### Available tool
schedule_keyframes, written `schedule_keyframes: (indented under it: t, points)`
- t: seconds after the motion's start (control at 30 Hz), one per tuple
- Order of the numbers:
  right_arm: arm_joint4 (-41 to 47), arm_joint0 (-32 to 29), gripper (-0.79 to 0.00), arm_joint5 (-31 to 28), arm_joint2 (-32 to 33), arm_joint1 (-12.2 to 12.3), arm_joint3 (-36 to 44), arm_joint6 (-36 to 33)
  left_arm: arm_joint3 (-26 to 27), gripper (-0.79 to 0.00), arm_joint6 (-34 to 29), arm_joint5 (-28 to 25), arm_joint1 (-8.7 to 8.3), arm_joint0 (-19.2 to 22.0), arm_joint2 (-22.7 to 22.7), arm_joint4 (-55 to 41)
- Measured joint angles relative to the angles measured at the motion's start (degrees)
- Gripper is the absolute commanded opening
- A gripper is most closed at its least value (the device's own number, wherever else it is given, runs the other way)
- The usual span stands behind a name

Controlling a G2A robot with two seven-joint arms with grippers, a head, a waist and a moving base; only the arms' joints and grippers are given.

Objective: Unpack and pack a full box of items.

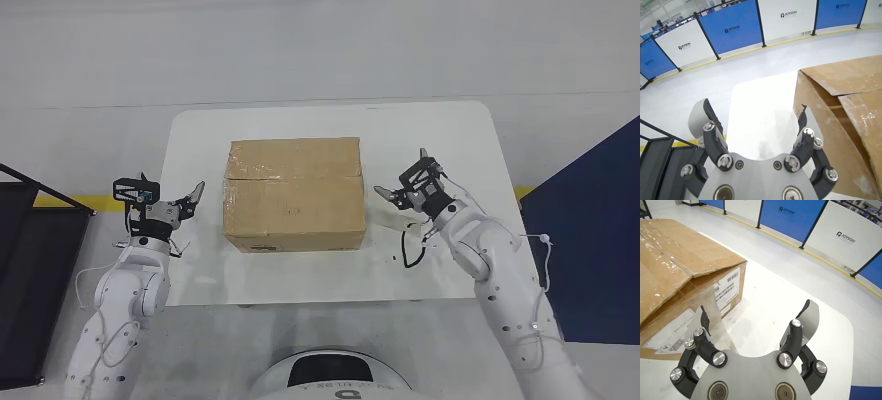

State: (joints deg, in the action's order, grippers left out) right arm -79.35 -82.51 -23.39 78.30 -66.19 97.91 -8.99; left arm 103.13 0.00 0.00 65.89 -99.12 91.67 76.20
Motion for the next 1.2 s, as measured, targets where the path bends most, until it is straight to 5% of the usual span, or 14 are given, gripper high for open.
schedule_keyframes:
  t: [0.4, 0.77, 0.93, 1.2]
  points:
    - [4.32, 3.57, 0.000, -5.47, -3.37, -0.37, -2.67, 0.95, 0.00, 0.000, 0.00, 0.00, 0.00, 0.00, 0.00, 0.00]
    - [20.04, 7.27, 0.000, -27.04, -0.82, 0.64, -9.47, 1.45, 0.00, 0.000, 0.00, 0.00, 0.00, 0.00, 0.00, 0.00]
    - [17.02, 5.13, 0.000, -34.48, 0.51, 1.67, -7.08, 0.71, 0.00, 0.000, 0.00, 0.00, 0.00, 0.00, 0.00, 0.00]
    - [5.58, -0.04, 0.000, -32.52, 0.95, 2.88, -0.88, 1.47, 0.00, 0.000, 0.00, 0.00, 0.00, 0.00, 0.00, 0.00]
